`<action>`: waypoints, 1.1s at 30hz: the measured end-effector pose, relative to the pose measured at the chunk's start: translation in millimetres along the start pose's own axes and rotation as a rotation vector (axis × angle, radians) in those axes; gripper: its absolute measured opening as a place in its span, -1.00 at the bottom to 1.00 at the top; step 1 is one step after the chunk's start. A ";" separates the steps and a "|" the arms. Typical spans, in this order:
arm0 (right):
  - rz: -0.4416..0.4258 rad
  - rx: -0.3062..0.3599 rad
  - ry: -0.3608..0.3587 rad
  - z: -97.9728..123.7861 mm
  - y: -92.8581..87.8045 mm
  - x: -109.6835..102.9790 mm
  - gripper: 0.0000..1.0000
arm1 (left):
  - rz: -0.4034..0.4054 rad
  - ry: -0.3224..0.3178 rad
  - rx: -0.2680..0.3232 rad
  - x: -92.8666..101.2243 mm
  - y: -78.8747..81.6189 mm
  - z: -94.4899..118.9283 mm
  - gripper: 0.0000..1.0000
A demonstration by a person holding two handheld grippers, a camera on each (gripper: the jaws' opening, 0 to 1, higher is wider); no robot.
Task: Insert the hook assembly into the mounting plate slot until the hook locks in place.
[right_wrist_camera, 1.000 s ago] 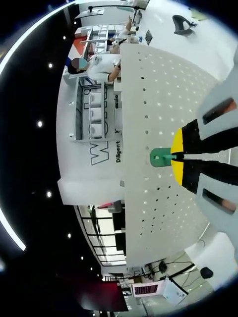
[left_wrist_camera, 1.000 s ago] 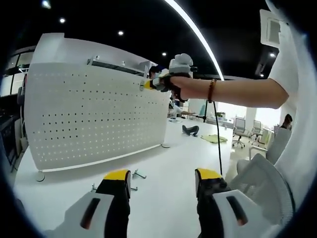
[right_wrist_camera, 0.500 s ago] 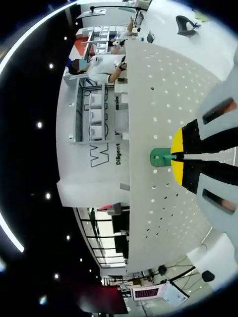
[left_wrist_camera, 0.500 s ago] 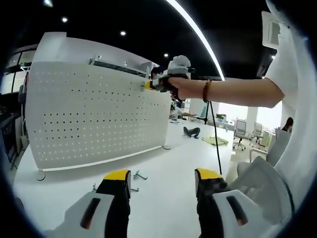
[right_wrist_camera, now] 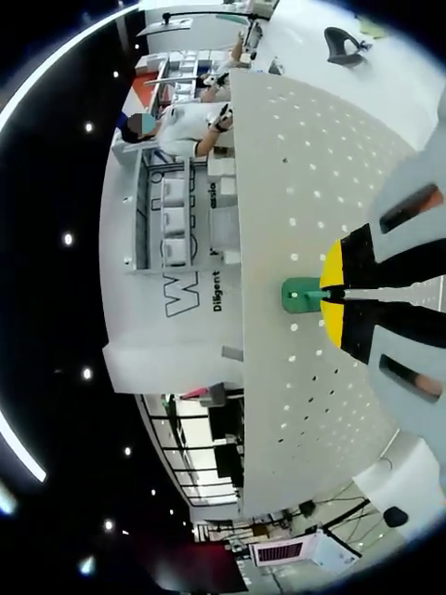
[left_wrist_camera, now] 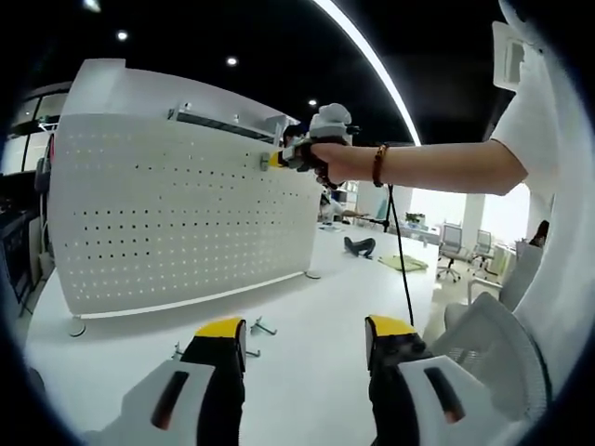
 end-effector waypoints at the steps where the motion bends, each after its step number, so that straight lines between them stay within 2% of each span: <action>1: -0.002 0.001 0.000 0.3 -0.2 0.5 -0.98 | 0.002 0.001 -0.001 0.2 -0.3 0.0 0.07; 7: -0.018 -0.008 -0.014 -1.2 -2.9 2.4 -0.98 | 0.004 0.001 0.001 1.6 -0.4 -0.4 0.07; 10: 0.008 -0.015 -0.019 -2.9 -3.0 1.9 -0.98 | 0.006 0.003 0.001 1.1 -0.5 0.1 0.07; 20: 0.006 -0.025 -0.021 -3.7 -6.3 1.5 -0.97 | 0.013 0.006 0.005 -1.4 -0.8 1.3 0.07; 21: 0.014 -0.031 -0.029 -3.5 -6.7 0.7 -0.98 | 0.009 0.006 -0.001 -1.3 -1.6 0.9 0.07; 23: 0.117 -0.056 -0.052 -3.6 -7.5 0.2 -0.98 | 0.004 0.002 -0.007 -0.5 -2.4 0.1 0.07; 24: 0.121 -0.050 -0.055 -3.6 -7.9 -1.9 -0.98 | 0.006 -0.002 -0.002 -0.1 -1.9 -0.4 0.07; 27: 0.011 -0.032 -0.045 -3.6 -8.6 -0.5 -0.98 | 0.009 -0.005 0.004 0.4 -0.4 -0.9 0.08; 29: 0.067 -0.036 -0.044 -1.5 -8.7 -0.7 -0.98 | 0.015 -0.002 0.015 -0.1 1.6 -0.7 0.08; 33: 0.065 -0.035 -0.036 0.5 -9.1 -0.8 -0.97 | 0.008 -0.004 0.010 0.1 1.3 -1.0 0.08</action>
Point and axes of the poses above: the point that each gripper's makers call its tool centre point, and the gripper's own axes: z roughly backward along the fingers, x roughly to its right, y roughly out of its top, the point moved 2 cm from there along z, roughly backward along the fingers, and after that the axes turned 12 degrees about -z, right-handed, at the moved point
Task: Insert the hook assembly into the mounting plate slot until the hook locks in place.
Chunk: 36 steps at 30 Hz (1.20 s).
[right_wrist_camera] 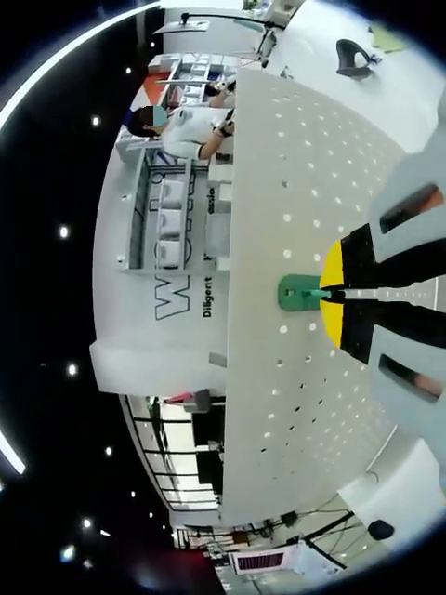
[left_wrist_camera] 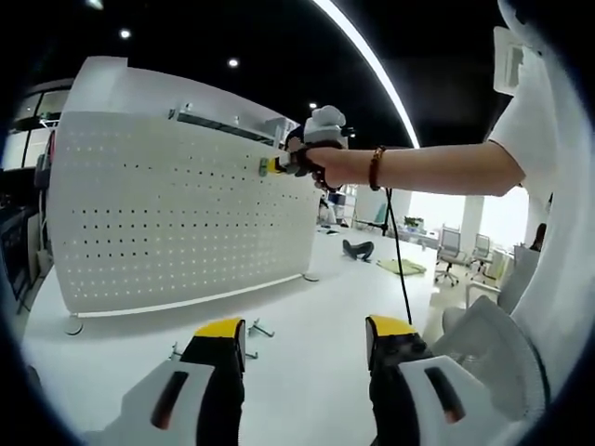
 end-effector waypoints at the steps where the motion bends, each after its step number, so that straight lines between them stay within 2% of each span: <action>1: 0.000 0.000 0.001 0.0 0.2 0.4 -0.97 | 0.000 0.001 0.001 0.1 0.2 0.1 0.08; 5: 0.016 -0.008 0.035 -0.3 -1.8 -2.0 -0.94 | 0.000 0.006 -0.002 0.6 -0.3 1.5 0.08; 8: 0.008 0.007 0.066 -1.0 -3.0 -5.2 -0.83 | 0.008 0.009 -0.001 0.9 -1.0 2.2 0.07; 12: 0.010 0.003 0.058 1.3 -7.6 -4.7 -0.79 | 0.004 0.008 -0.006 2.4 -1.4 3.0 0.08; 21: 0.007 -0.001 0.090 9.0 -14.8 -10.5 -0.77 | -0.007 0.007 -0.013 4.0 0.1 3.1 0.08; 25: 0.001 -0.002 0.106 15.0 -17.9 -12.6 -0.77 | -0.025 0.001 -0.007 7.2 6.8 2.6 0.08; 30: -0.008 -0.005 0.133 24.6 -25.4 -17.0 -0.76 | -0.040 -0.009 -0.040 8.6 4.0 0.8 0.07; 34: -0.021 -0.005 0.154 33.8 -33.9 -20.8 -0.76 | -0.033 -0.003 -0.041 8.6 5.9 1.5 0.04; 36: -0.030 -0.010 0.173 39.2 -40.2 -24.2 -0.76 | -0.050 0.003 -0.070 7.1 3.6 2.8 0.04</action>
Point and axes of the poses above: the point that each gripper's makers call its tool centre point, and the gripper's own axes: z roughly backward along the fingers, x roughly to its right, y roughly out of its top, the point moved 2 cm from there along z, roughly backward along the fingers, and after that the axes turned 12 degrees about -z, right-handed, at the moved point
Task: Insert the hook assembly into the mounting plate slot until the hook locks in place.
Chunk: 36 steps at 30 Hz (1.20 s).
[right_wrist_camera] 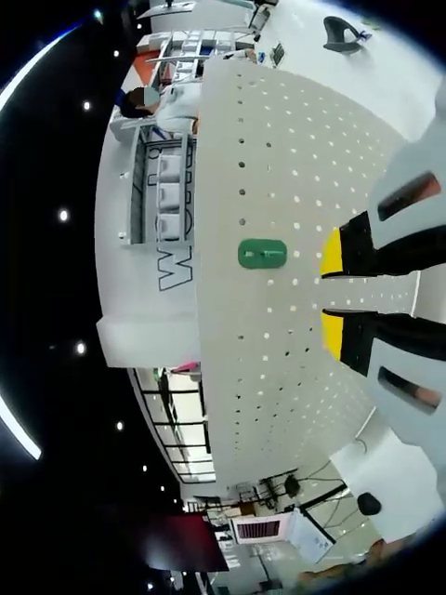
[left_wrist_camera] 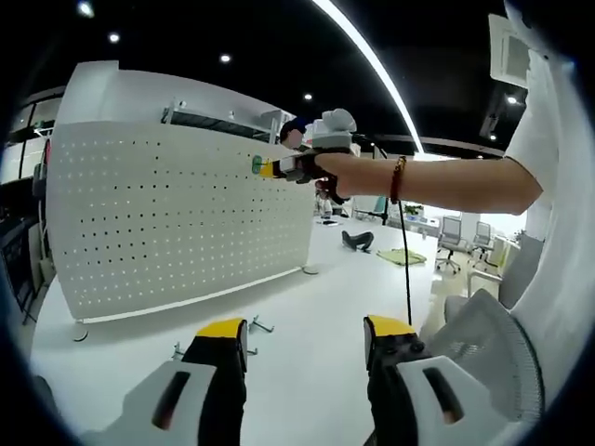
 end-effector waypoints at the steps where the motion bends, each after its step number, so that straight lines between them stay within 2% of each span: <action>1: 0.003 -0.003 0.008 1.8 -2.4 -1.6 -0.76 | 0.000 0.010 -0.001 -1.5 0.4 0.7 0.04; 4: -0.002 -0.007 0.034 8.7 -10.2 -5.3 -0.76 | 0.016 0.034 0.009 -4.5 3.6 3.8 0.03; 15: -0.035 -0.023 0.100 27.3 -30.3 -9.4 -0.74 | 0.015 0.076 -0.031 -0.1 1.3 0.5 -0.02; 26: -0.022 -0.069 0.189 42.2 -47.0 -16.1 -0.69 | 0.034 0.109 -0.068 2.1 -2.8 -11.5 -0.05; 28: -0.029 -0.094 0.210 45.2 -53.6 -18.8 -0.68 | 0.032 0.114 -0.073 3.5 -3.0 -13.7 -0.05; 36: -0.043 -0.103 0.270 53.7 -64.7 -24.7 -0.60 | 0.019 0.146 -0.124 3.4 -7.2 -16.7 -0.06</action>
Point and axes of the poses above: the point that each gripper's makers call its tool centre point, and the gripper's own axes: z roughly backward along the fingers, x roughly to its right, y roughly out of its top, the point moved 2 cm from there along z, roughly backward along the fingers, and after that the axes turned 12 degrees about -z, right-handed, at the moved point
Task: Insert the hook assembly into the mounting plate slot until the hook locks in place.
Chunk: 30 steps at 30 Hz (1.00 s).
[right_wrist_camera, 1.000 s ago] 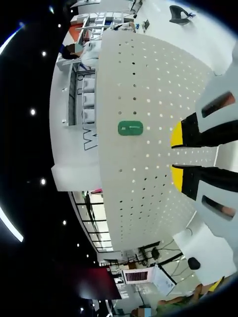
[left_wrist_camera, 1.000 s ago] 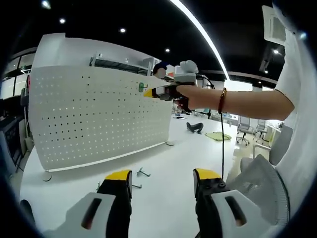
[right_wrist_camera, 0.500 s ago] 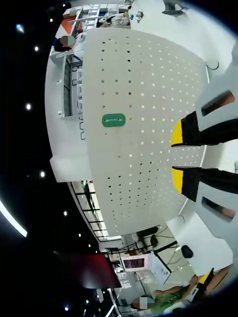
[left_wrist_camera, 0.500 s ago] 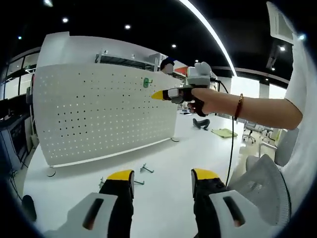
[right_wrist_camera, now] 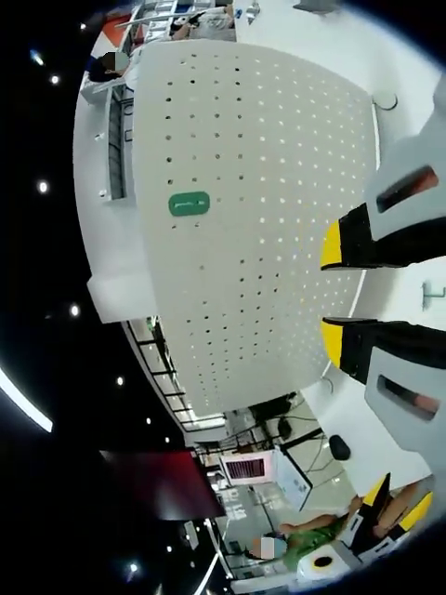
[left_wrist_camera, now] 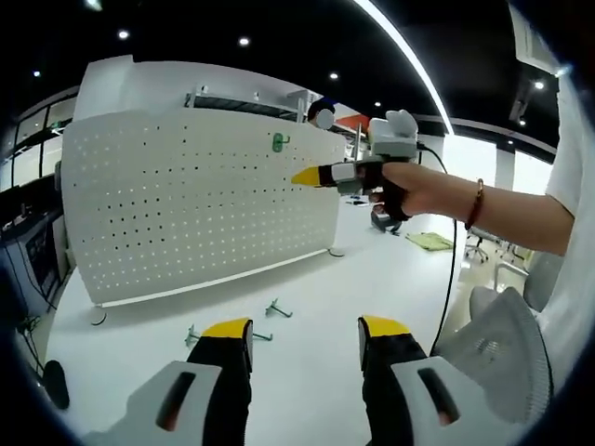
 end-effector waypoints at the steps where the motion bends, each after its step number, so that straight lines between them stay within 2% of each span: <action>1: 0.004 -0.002 0.005 1.2 -1.2 -0.9 -0.59 | -0.002 0.003 -0.003 0.0 0.1 0.0 -0.06; 6: -0.007 -0.006 0.051 4.5 -6.4 -4.7 -0.58 | -0.004 0.038 -0.019 1.7 2.6 0.7 -0.07; 13: -0.021 -0.019 0.082 11.5 -14.4 -7.9 -0.56 | -0.022 0.047 -0.035 5.5 4.4 -1.3 -0.07; 21: -0.025 -0.033 0.096 15.7 -25.3 -15.4 -0.52 | -0.025 0.052 -0.036 -1.3 6.4 -5.7 -0.09; 30: -0.012 -0.041 0.089 20.5 -37.5 -24.2 -0.48 | -0.027 0.033 -0.047 -15.1 -0.5 -21.1 -0.11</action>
Point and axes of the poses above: the point that each gripper's makers call its tool centre point, and the gripper's own axes: z roughly backward along the fingers, x roughly to its right, y roughly out of its top, the point moved 2 cm from there along z, roughly backward along the fingers, and after that the axes turned 12 degrees about -z, right-handed, at the moved point
